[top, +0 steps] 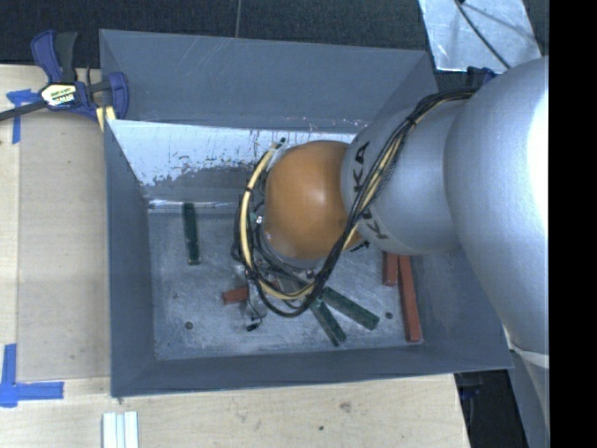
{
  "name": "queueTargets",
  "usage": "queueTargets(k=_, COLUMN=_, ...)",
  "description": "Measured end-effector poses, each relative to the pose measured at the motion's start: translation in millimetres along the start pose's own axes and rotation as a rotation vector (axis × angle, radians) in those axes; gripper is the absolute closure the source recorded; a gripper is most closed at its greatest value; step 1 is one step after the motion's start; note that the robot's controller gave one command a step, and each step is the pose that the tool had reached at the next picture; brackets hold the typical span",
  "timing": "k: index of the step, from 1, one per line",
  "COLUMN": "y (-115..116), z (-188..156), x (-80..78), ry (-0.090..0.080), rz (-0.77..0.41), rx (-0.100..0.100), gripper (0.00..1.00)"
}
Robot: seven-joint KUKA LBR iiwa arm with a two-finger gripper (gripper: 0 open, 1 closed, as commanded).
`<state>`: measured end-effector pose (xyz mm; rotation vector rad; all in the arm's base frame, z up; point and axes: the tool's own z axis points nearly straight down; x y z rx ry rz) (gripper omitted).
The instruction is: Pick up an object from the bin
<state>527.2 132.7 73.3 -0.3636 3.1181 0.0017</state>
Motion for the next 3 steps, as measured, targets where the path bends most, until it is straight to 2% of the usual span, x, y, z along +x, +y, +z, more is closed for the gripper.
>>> queueTargets(k=1, y=-12.7, z=2.0, x=-17.7, ry=-0.004, rz=-0.149, rx=-0.001, gripper=1.00)
queueTargets(k=2, y=-27.4, z=-112.3, x=-25.9, ry=-0.009, rz=-0.296, rx=0.003, gripper=1.00)
queueTargets(k=3, y=-25.1, z=-176.6, x=-25.7, ry=-0.009, rz=-0.309, rx=0.003, gripper=1.00)
